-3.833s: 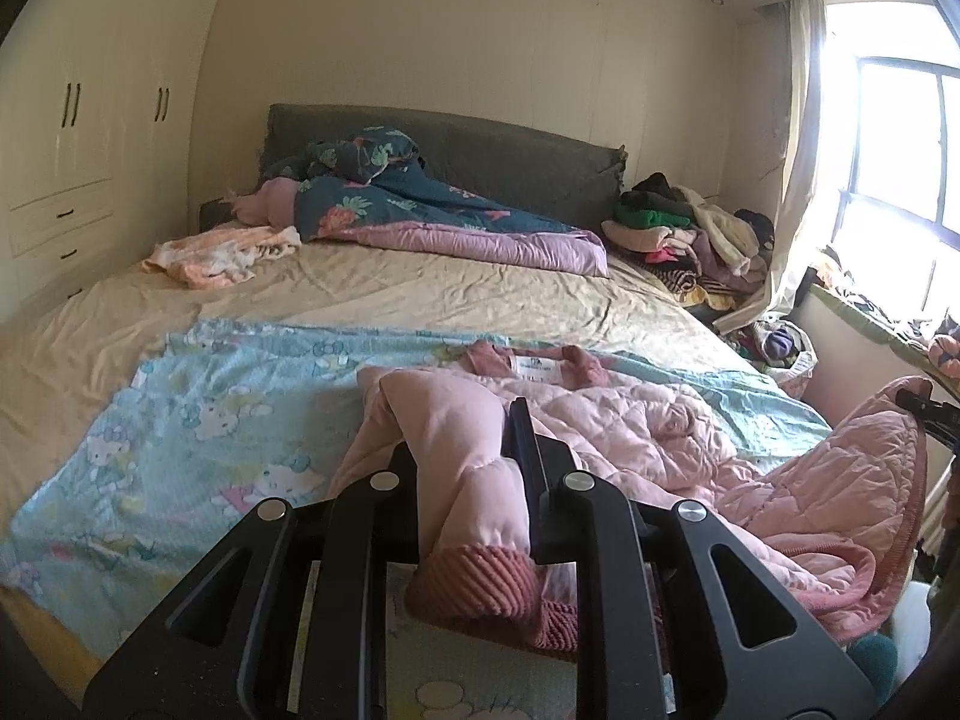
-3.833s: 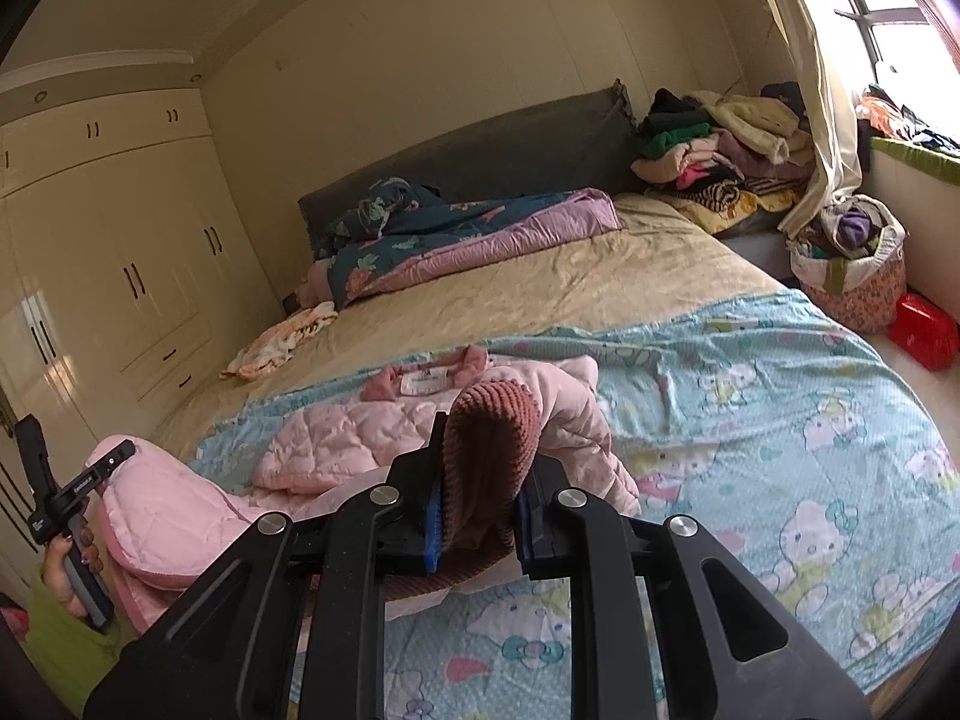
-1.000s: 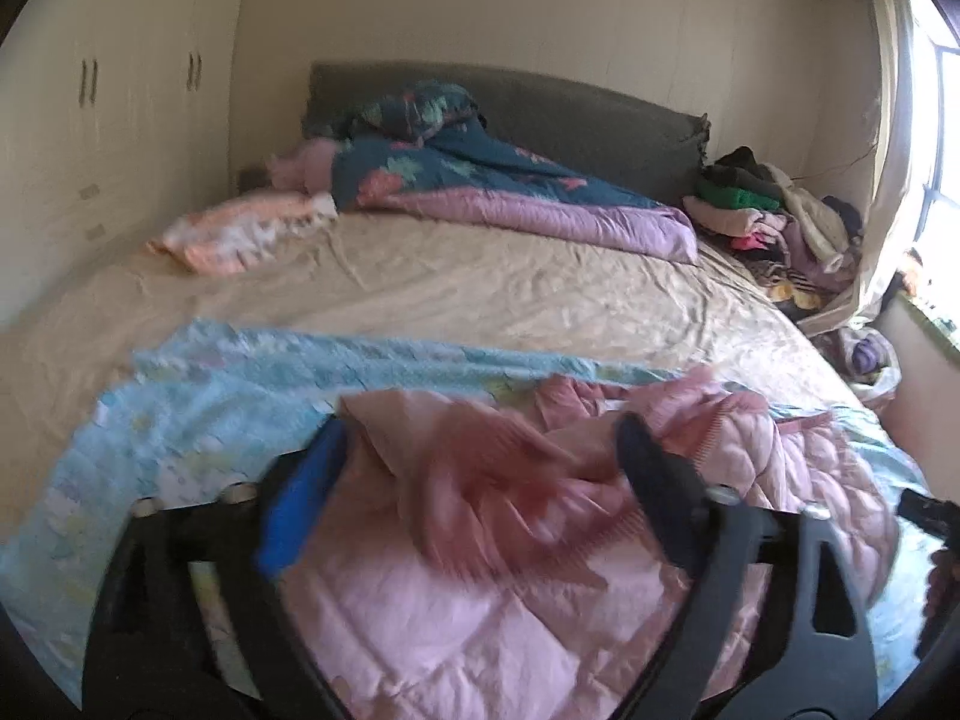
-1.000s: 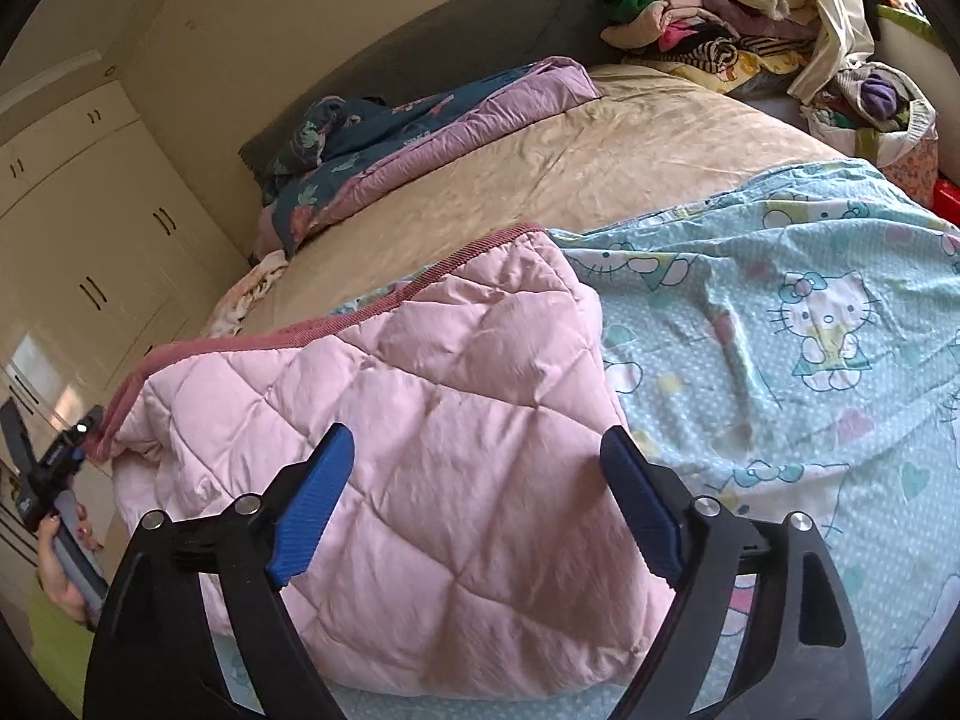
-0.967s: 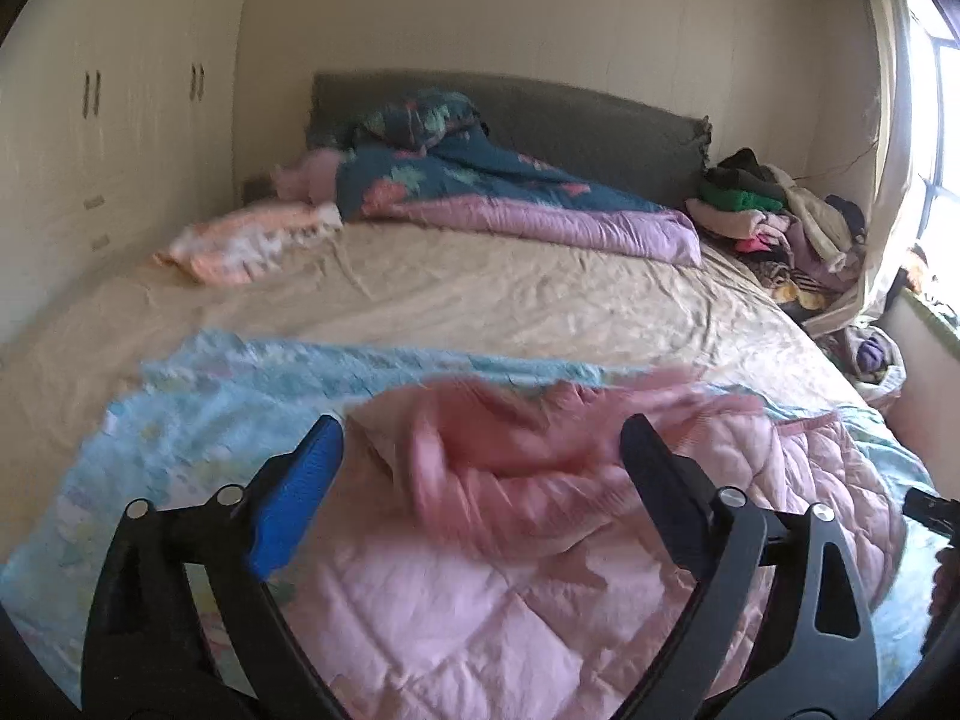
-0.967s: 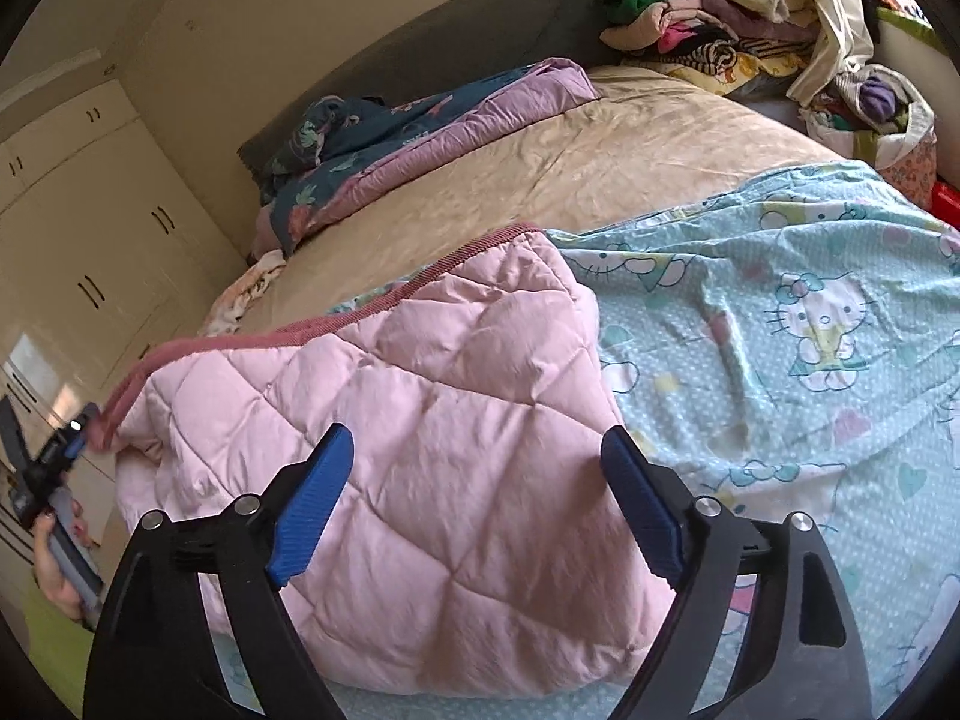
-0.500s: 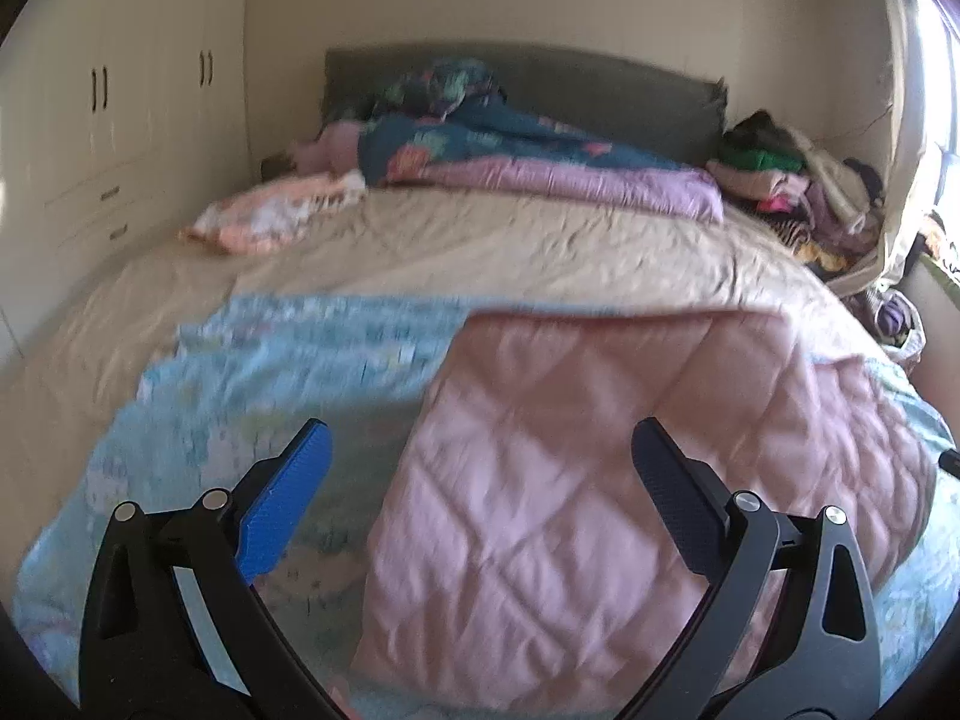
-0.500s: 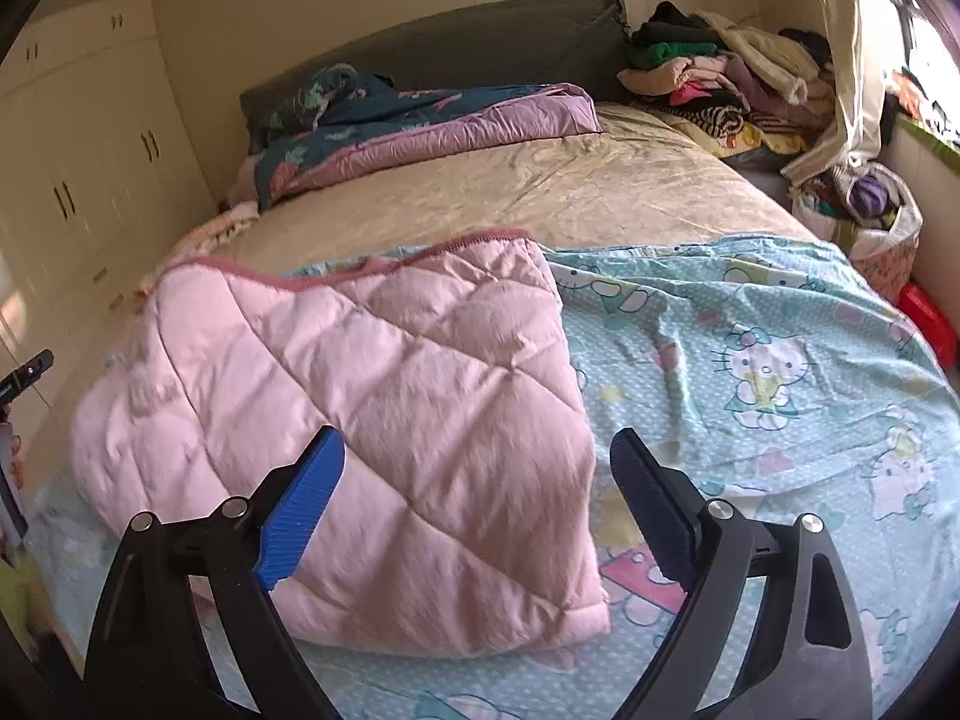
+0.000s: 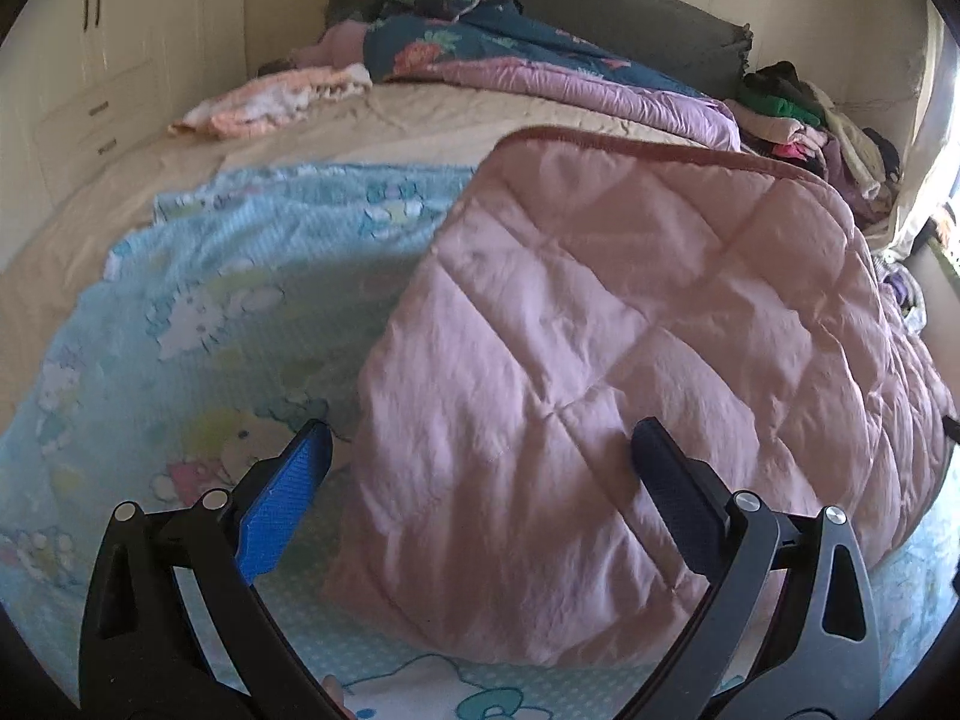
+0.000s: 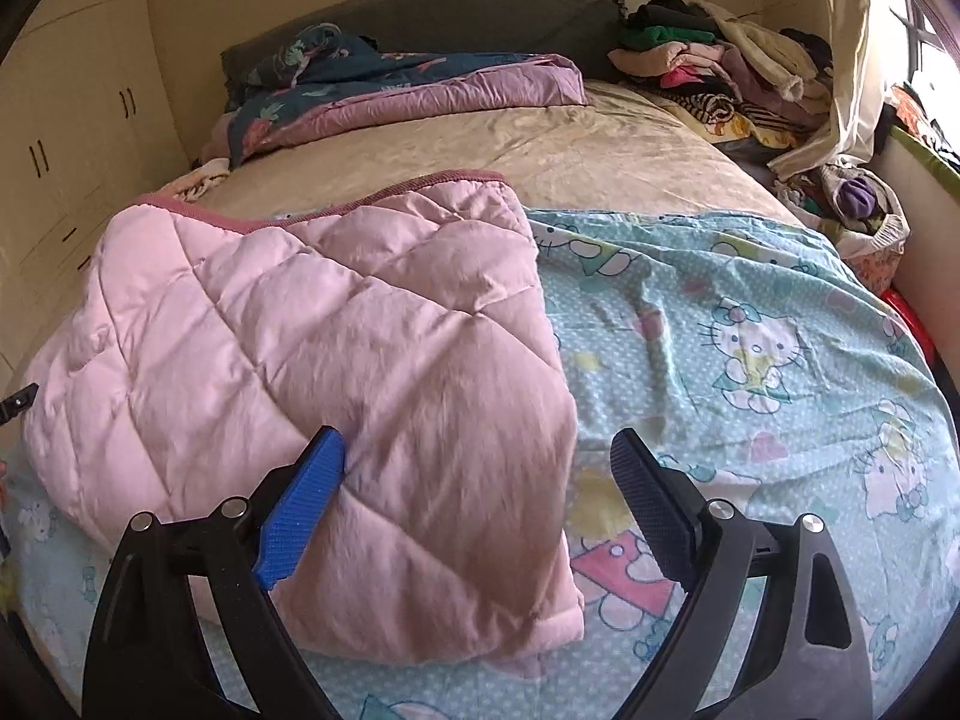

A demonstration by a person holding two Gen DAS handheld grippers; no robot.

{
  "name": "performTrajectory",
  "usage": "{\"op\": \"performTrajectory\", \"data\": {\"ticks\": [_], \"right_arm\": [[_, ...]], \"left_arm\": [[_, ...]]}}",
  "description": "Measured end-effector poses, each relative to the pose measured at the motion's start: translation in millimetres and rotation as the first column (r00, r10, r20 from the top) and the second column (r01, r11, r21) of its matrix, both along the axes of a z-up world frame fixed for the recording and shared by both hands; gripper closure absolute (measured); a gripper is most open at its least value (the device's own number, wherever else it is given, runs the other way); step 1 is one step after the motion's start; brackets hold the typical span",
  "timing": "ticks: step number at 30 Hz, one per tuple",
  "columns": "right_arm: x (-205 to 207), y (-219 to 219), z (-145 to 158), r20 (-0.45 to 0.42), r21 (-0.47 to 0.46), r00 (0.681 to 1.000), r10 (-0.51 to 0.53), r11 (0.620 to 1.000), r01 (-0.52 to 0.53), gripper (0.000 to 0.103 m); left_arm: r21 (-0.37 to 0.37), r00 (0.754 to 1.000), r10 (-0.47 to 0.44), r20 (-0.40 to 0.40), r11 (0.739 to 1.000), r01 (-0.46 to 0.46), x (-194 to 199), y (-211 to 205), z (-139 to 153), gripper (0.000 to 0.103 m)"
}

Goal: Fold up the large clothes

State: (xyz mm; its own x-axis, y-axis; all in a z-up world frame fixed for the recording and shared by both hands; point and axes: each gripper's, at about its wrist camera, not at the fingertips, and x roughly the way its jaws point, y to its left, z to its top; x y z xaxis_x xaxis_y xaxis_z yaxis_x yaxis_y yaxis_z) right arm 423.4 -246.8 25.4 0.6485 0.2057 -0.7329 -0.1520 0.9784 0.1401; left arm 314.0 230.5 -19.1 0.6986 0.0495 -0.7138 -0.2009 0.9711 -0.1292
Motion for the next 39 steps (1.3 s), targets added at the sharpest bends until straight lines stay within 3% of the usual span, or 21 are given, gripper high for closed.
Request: {"op": "performTrajectory", "data": {"ticks": [2, 3, 4, 6, 7, 8, 14, 20, 26, 31, 34, 36, 38, 39], "right_arm": [[3, 1, -4, -0.002, -0.003, 1.0, 0.004, 1.0, -0.004, 0.016], [5, 1, -7, -0.009, -0.001, 1.0, 0.005, 1.0, -0.005, 0.022], [7, 3, -9, -0.014, 0.013, 1.0, 0.016, 1.0, -0.015, 0.043], [8, 9, -8, 0.003, -0.015, 1.0, 0.01, 1.0, -0.01, 0.062], [8, 11, -4, 0.016, -0.024, 1.0, 0.006, 1.0, -0.005, 0.074], [8, 12, 0, 0.034, -0.011, 0.999, -0.005, 1.0, 0.006, 0.079], [27, 19, 24, 0.104, -0.025, 0.989, -0.102, 0.994, 0.105, 0.085], [64, 11, 8, 0.042, -0.002, 0.984, -0.173, 0.985, 0.173, 0.086], [79, 14, -21, -0.034, -0.011, 0.98, -0.195, 0.981, 0.195, 0.086], [77, 15, -27, -0.032, -0.005, 0.98, -0.199, 0.98, 0.199, 0.084], [71, 5, -24, -0.043, 0.051, 0.973, -0.225, 0.972, 0.227, 0.075], [65, -3, -18, -0.04, 0.089, 0.968, -0.247, 0.964, 0.25, 0.056], [57, -9, -11, -0.03, 0.129, 0.966, -0.257, 0.957, 0.258, 0.029], [52, -10, -7, -0.022, 0.14, 0.965, -0.262, 0.955, 0.263, 0.025]], "left_arm": [[-0.036, 1.0, -0.01, -0.008, 0.999, 0.009, 4, 2, -5, 0.012], [-0.071, 1.0, -0.023, -0.007, 0.997, 0.022, 6, 3, -6, 0.026], [-0.092, 1.0, -0.028, -0.003, 0.995, 0.028, 7, 2, -6, 0.036], [-0.092, 0.999, -0.036, 0.01, 0.995, 0.037, 10, -1, -3, 0.069], [-0.078, 0.999, -0.044, 0.017, 0.996, 0.045, 12, -4, 1, 0.075], [-0.058, 0.998, -0.049, 0.026, 0.997, 0.051, 13, -8, 5, 0.082], [-0.004, 0.996, -0.03, 0.082, 1.0, 0.03, 43, -11, 33, 0.086], [0.062, 0.999, 0.011, 0.037, 0.998, -0.013, 76, -13, 20, 0.087], [0.053, 0.999, 0.036, -0.012, 0.998, -0.036, 88, -10, -7, 0.087], [0.029, 0.998, 0.058, -0.01, 0.998, -0.058, 85, -8, -3, 0.085], [0.028, 0.998, 0.068, -0.004, 0.997, -0.067, 81, -8, 4, 0.079], [0.032, 0.998, 0.067, 0.002, 0.997, -0.068, 79, -8, 9, 0.062], [0.037, 0.998, 0.063, 0.011, 0.997, -0.064, 73, -10, 16, 0.048], [0.038, 0.998, 0.059, 0.019, 0.997, -0.06, 70, -10, 19, 0.043]]}}
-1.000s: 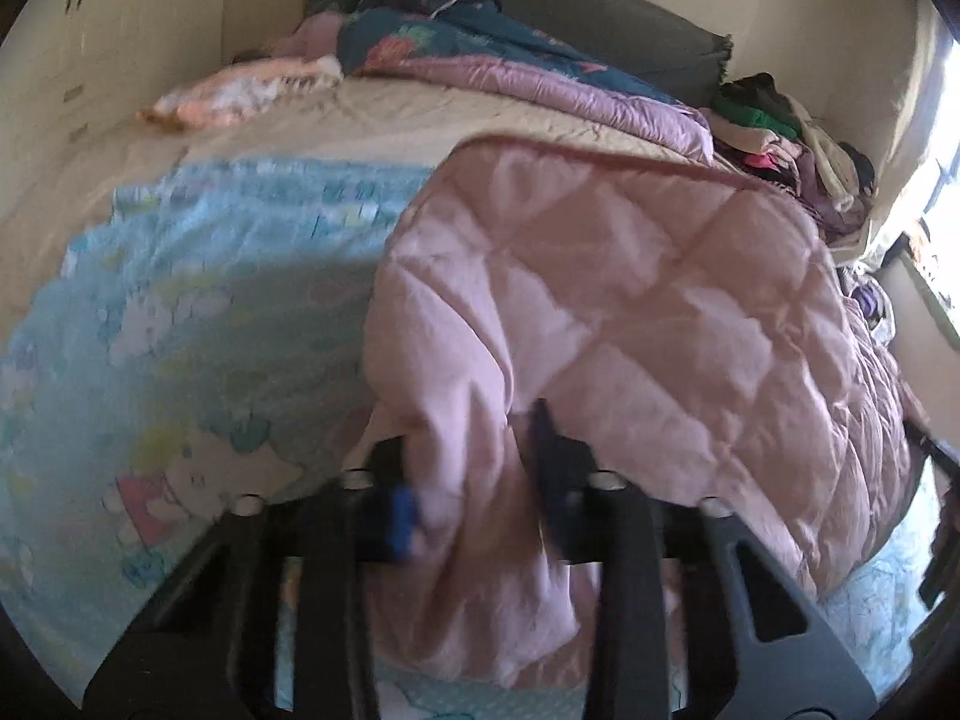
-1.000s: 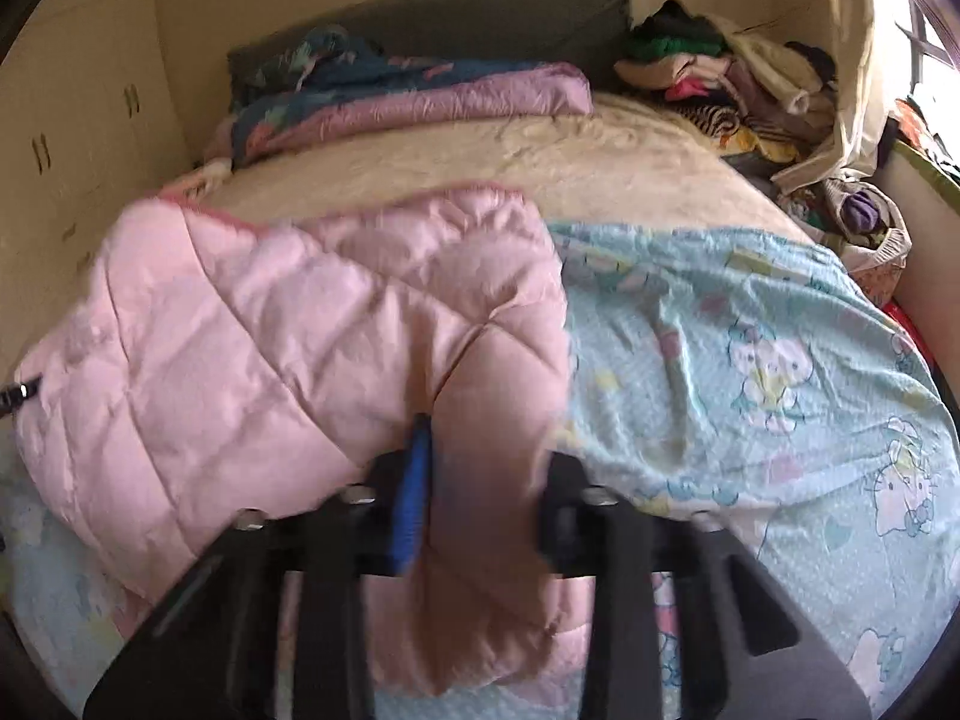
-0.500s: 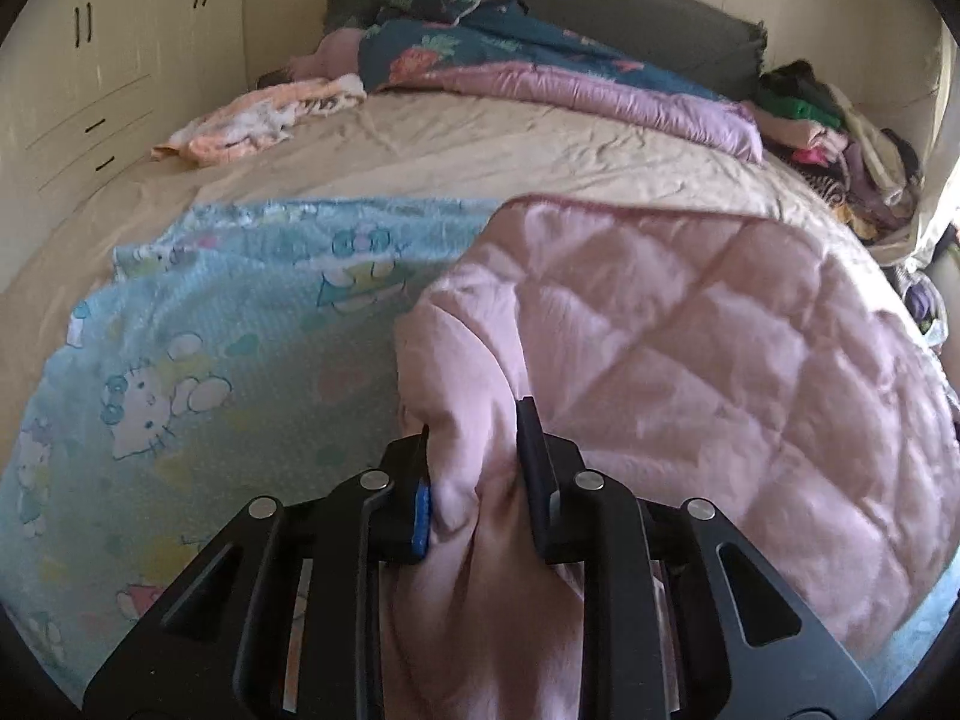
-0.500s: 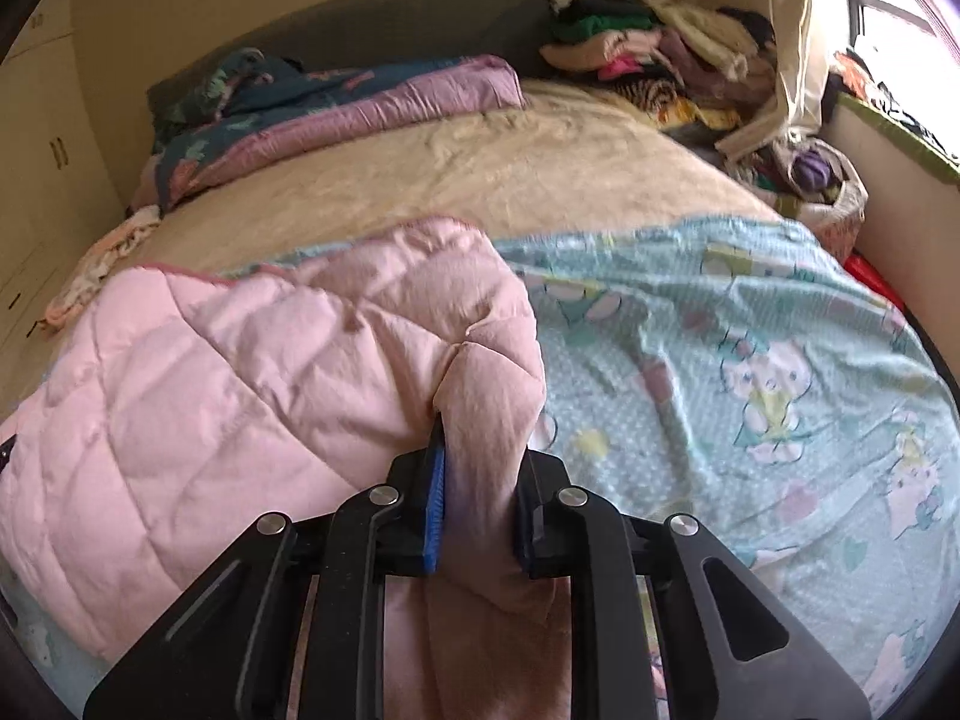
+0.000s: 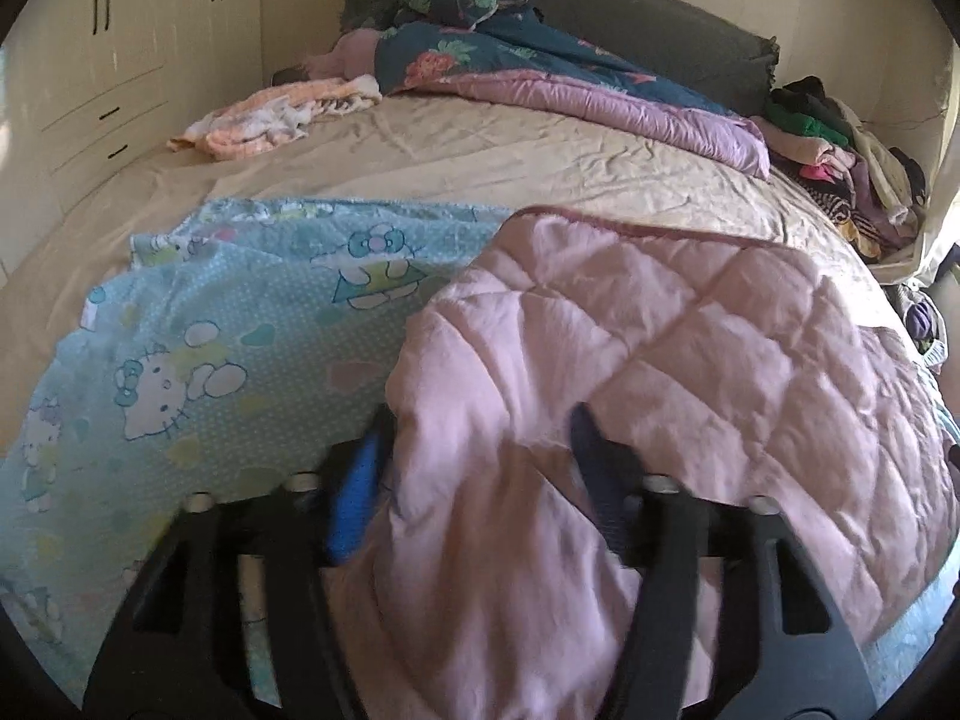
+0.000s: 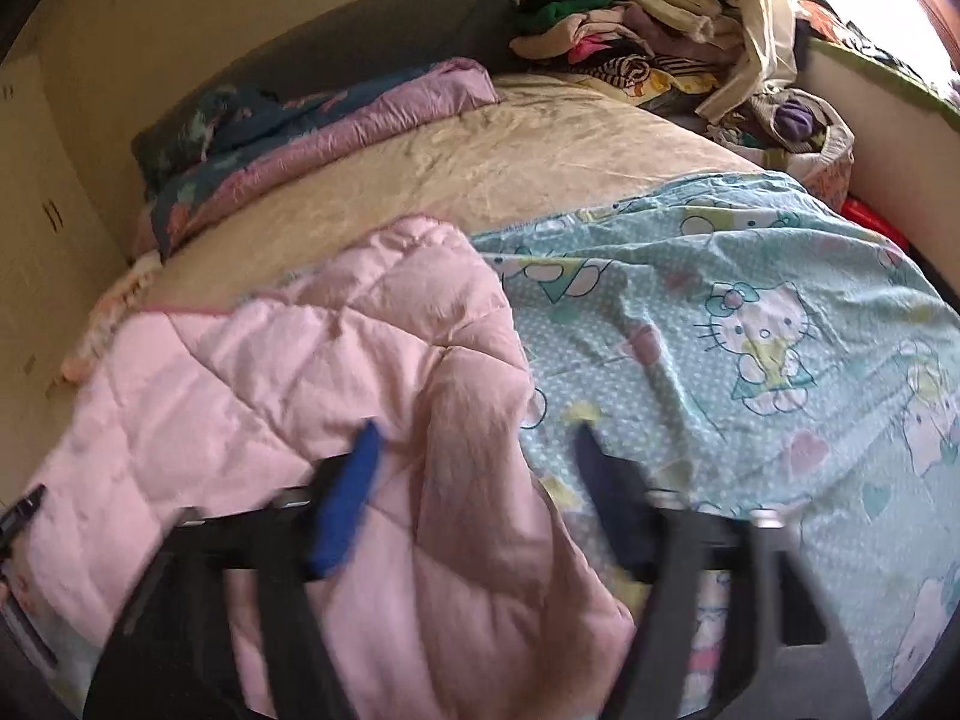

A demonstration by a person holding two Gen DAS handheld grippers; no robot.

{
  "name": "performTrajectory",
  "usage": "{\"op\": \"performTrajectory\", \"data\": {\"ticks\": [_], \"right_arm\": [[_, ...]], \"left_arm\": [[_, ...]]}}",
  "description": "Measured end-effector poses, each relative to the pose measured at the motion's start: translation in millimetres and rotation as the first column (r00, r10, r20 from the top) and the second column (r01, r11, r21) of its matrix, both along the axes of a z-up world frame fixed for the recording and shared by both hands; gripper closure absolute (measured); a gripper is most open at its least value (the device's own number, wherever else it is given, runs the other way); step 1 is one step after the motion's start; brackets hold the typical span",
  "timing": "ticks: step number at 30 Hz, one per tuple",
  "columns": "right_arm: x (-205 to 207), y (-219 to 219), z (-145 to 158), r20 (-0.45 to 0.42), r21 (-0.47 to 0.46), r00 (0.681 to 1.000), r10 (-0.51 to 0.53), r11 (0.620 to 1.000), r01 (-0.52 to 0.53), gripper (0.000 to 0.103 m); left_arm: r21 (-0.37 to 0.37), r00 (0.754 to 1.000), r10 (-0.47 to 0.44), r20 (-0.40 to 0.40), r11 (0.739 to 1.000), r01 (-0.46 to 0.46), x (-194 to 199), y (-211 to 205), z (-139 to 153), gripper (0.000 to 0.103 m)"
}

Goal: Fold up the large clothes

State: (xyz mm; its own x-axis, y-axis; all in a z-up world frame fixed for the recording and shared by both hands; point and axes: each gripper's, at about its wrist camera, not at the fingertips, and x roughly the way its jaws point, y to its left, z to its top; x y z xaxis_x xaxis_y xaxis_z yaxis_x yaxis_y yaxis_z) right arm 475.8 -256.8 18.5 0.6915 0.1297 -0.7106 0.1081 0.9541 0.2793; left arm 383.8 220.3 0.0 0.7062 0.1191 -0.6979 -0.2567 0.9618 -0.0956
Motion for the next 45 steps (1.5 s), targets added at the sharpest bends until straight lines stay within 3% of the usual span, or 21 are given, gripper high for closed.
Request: {"op": "performTrajectory", "data": {"ticks": [1, 2, 3, 5, 9, 23, 32, 45], "right_arm": [[-7, -2, 6, 0.02, 0.008, 1.0, -0.003, 1.0, 0.003, 0.018], [-13, -3, 13, 0.04, 0.016, 0.999, 0.0, 1.0, 0.0, 0.013], [-19, -3, 19, 0.057, 0.021, 0.998, 0.006, 1.0, -0.007, 0.011], [-31, -2, 30, 0.085, 0.026, 0.996, 0.024, 0.999, -0.026, 0.007], [-55, 2, 51, 0.128, 0.009, 0.99, 0.056, 0.998, -0.057, 0.005], [-117, 24, 88, 0.197, -0.058, 0.972, 0.126, 0.992, -0.116, 0.004], [-140, 25, 87, 0.191, -0.047, 0.973, 0.132, 0.991, -0.125, 0.004], [-154, 25, 58, 0.133, -0.017, 0.984, 0.117, 0.993, -0.116, 0.004]], "left_arm": [[0.003, 1.0, -0.005, 0.011, 1.0, 0.005, -5, -2, 5, 0.041], [0.002, 1.0, -0.007, 0.015, 1.0, 0.007, -9, -4, 9, 0.032], [0.001, 1.0, -0.009, 0.022, 1.0, 0.009, -13, -6, 13, 0.02], [-0.008, 0.999, -0.011, 0.037, 1.0, 0.011, -22, -8, 20, 0.009], [-0.048, 0.998, -0.013, 0.056, 0.999, 0.016, -40, -10, 33, 0.009], [-0.032, 0.995, -0.046, 0.087, 0.998, 0.049, -94, -29, 58, 0.009], [-0.03, 0.994, -0.049, 0.102, 0.998, 0.052, -121, -34, 58, 0.009], [-0.045, 0.998, -0.059, 0.023, 0.997, 0.06, -129, -44, 21, 0.009]]}}
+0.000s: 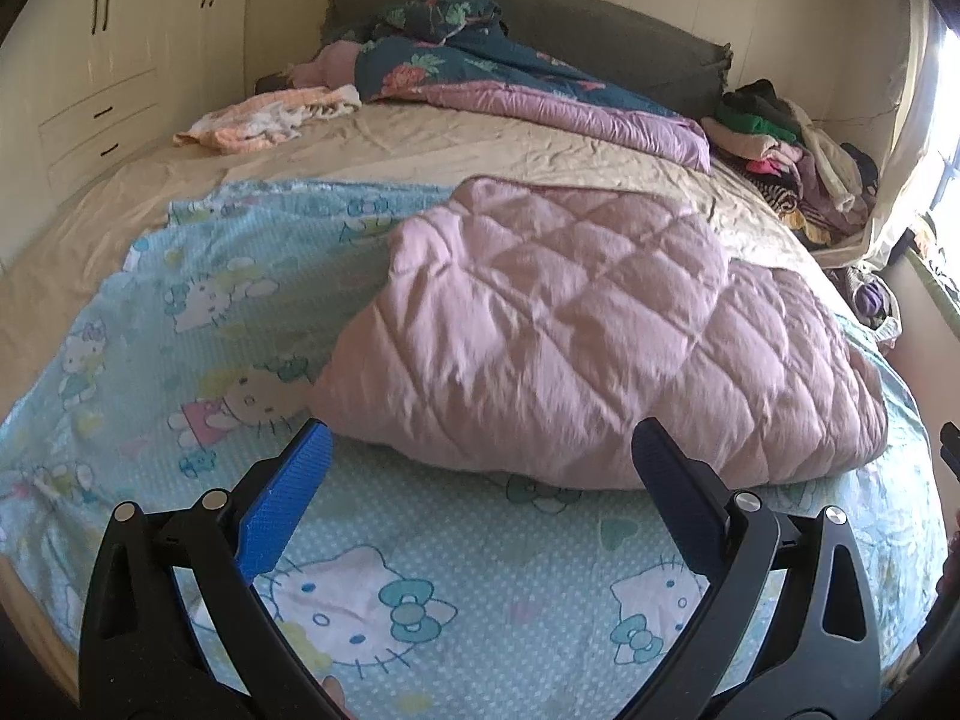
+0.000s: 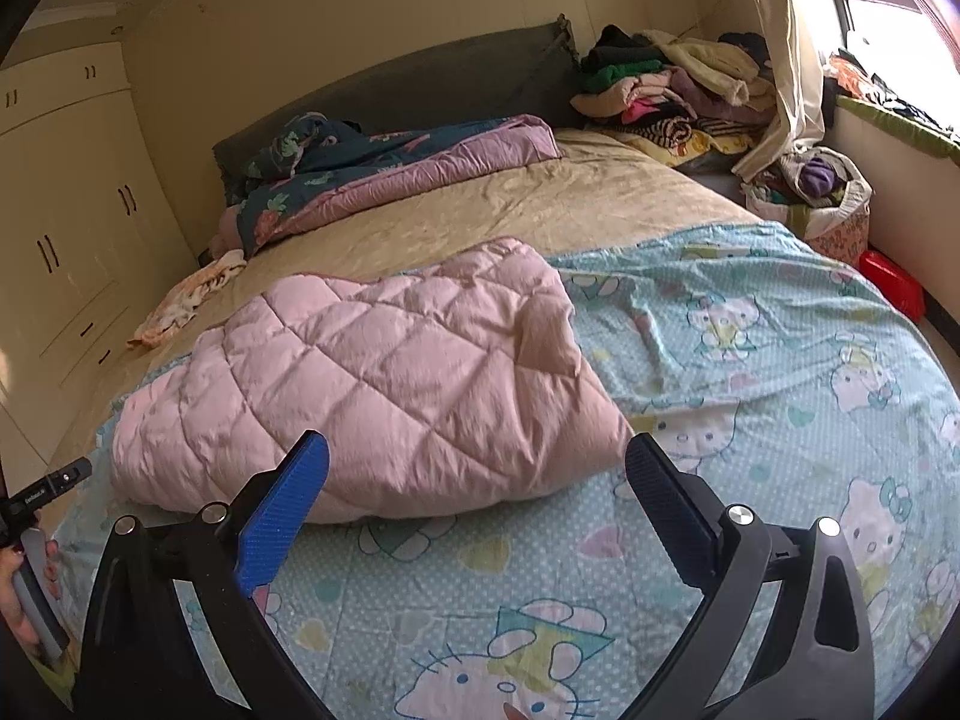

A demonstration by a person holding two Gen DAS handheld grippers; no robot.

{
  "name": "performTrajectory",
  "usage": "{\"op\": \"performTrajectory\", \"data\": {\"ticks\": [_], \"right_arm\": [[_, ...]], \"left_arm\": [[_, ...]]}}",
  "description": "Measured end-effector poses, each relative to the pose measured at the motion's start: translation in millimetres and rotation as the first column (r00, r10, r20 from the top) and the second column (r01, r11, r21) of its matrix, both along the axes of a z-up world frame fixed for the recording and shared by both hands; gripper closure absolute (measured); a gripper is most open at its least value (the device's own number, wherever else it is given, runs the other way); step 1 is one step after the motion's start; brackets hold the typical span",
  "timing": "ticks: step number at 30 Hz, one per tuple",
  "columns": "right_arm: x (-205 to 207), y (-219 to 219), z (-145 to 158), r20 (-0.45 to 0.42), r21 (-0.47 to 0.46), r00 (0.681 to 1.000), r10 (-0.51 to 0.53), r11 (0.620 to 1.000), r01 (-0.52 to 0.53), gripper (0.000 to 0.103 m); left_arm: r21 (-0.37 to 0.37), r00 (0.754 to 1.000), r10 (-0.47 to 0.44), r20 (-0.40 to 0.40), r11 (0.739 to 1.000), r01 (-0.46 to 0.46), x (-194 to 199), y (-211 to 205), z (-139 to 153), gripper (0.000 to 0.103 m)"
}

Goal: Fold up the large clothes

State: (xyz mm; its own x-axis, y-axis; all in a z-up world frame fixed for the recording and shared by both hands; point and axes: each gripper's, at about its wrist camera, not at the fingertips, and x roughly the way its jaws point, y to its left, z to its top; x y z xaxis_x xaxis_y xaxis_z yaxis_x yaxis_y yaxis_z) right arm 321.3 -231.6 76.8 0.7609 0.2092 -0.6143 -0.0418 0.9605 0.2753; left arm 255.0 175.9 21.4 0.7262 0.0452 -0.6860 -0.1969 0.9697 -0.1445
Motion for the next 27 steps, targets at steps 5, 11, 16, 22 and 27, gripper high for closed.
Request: {"op": "performTrajectory", "data": {"ticks": [5, 11, 16, 22, 27], "right_arm": [[5, -1, -17, -0.055, 0.024, 0.998, -0.015, 1.0, 0.016, 0.004], [19, -7, -42, -0.148, 0.079, 0.988, -0.049, 0.995, 0.061, 0.004], [34, -9, -59, -0.203, 0.124, 0.977, -0.06, 0.989, 0.086, 0.004], [51, -9, -76, -0.252, 0.175, 0.965, -0.075, 0.977, 0.122, 0.004], [67, -11, -88, -0.284, 0.205, 0.955, -0.084, 0.968, 0.146, 0.004]], "left_arm": [[-0.044, 0.999, 0.001, -0.038, 0.999, -0.003, 5, 1, -17, 0.009], [-0.217, 0.994, 0.002, -0.105, 0.976, -0.024, 20, 12, -42, 0.009], [-0.369, 0.992, 0.046, -0.121, 0.925, -0.088, 34, 29, -55, 0.009], [-0.559, 0.982, 0.112, -0.152, 0.81, -0.179, 53, 52, -80, 0.009], [-0.589, 0.979, 0.136, -0.154, 0.783, -0.201, 70, 55, -91, 0.008]]}}
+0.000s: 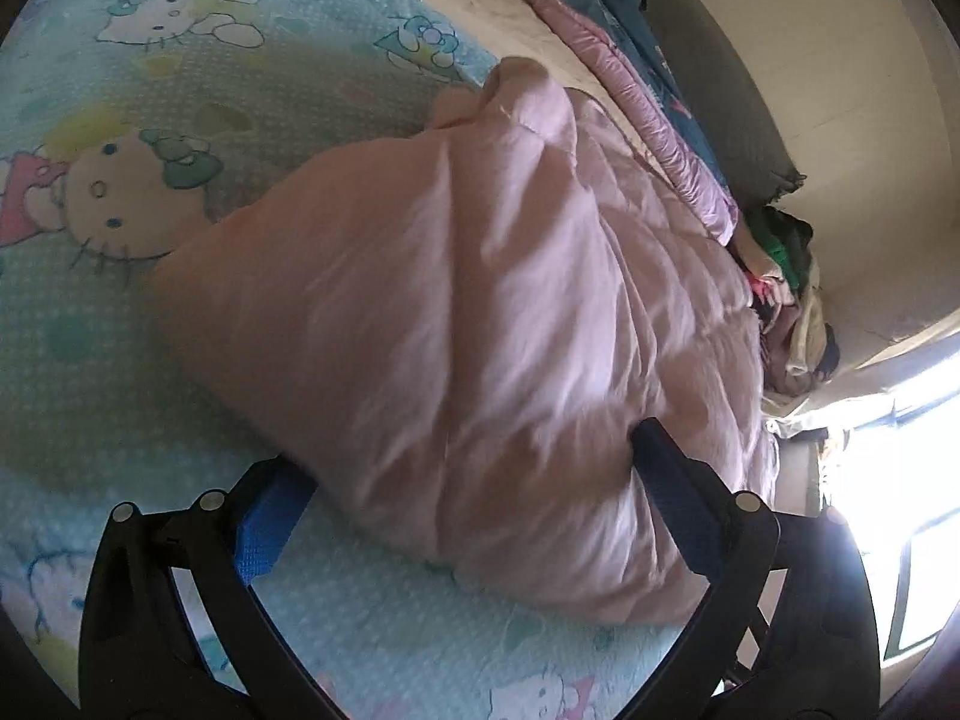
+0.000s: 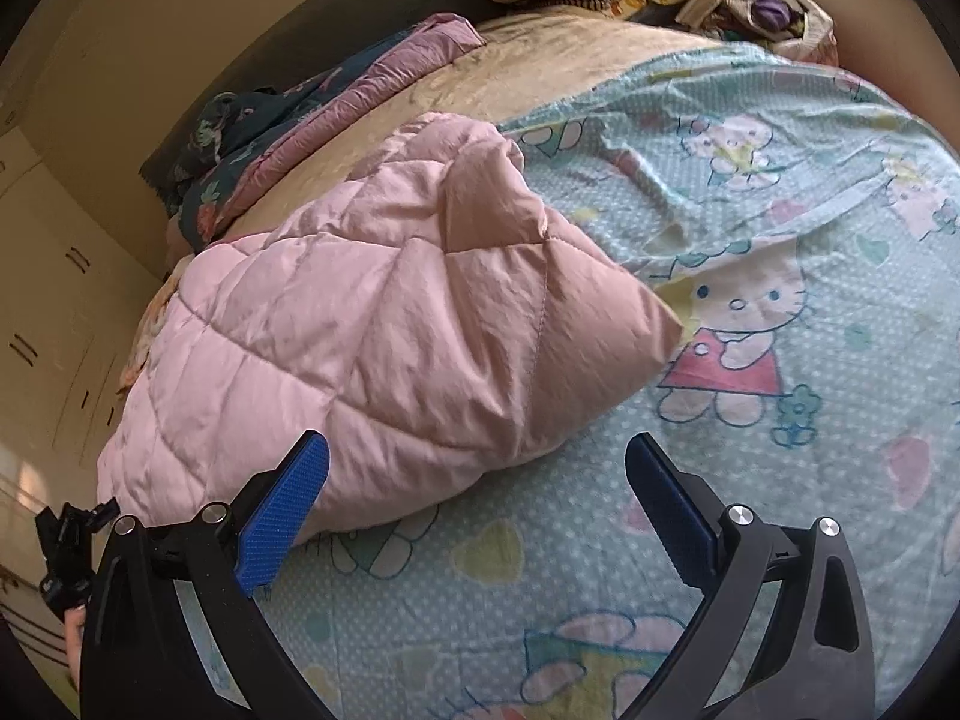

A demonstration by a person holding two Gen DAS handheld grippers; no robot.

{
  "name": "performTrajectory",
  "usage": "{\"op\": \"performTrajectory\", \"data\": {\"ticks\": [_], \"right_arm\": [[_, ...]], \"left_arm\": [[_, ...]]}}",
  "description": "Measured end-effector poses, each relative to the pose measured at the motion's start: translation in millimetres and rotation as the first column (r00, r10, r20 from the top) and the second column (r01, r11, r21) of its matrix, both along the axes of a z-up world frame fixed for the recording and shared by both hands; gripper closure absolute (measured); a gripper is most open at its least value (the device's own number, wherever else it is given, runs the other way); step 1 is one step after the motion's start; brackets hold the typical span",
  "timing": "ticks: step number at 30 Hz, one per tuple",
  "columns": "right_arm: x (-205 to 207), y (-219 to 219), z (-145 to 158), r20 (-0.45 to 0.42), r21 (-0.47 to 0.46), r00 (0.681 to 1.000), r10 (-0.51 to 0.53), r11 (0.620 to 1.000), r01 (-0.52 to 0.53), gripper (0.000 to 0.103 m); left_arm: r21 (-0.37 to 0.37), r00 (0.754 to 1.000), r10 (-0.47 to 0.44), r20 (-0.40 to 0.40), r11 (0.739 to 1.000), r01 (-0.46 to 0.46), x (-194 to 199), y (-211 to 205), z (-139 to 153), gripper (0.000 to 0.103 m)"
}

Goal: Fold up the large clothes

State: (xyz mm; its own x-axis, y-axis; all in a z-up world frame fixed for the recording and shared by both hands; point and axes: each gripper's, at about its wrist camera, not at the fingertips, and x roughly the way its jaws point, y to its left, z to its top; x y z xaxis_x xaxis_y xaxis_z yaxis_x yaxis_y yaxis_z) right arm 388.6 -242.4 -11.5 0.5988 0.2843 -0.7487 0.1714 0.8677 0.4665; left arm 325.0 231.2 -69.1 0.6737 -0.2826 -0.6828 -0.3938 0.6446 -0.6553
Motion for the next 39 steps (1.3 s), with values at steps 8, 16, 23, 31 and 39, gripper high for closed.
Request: {"op": "performTrajectory", "data": {"ticks": [8, 16, 23, 31, 39], "right_arm": [[25, -5, -18, -0.024, 0.131, 0.999, -0.046, 0.99, 0.049, 0.004], [52, -11, -40, -0.017, 0.269, 0.999, -0.045, 0.962, 0.048, 0.004], [57, -10, -39, 0.054, 0.289, 0.998, -0.029, 0.957, 0.012, 0.017], [56, 7, -14, 0.159, 0.187, 0.986, 0.054, 0.979, -0.084, 0.054], [55, 27, 16, 0.191, 0.006, 0.973, 0.129, 0.991, -0.133, 0.065]], "left_arm": [[-0.028, 1.0, 0.004, 0.008, 1.0, -0.003, 15, 1, -12, 0.008], [-0.003, 0.999, 0.007, 0.037, 1.0, -0.007, 23, -3, -16, 0.008], [0.032, 0.999, 0.002, 0.053, 0.999, -0.003, 26, -4, -15, 0.009], [0.181, 0.995, -0.054, 0.089, 0.983, 0.037, 25, -20, 14, 0.043], [0.377, 0.984, -0.143, 0.109, 0.922, 0.092, 22, -44, 48, 0.063]]}}
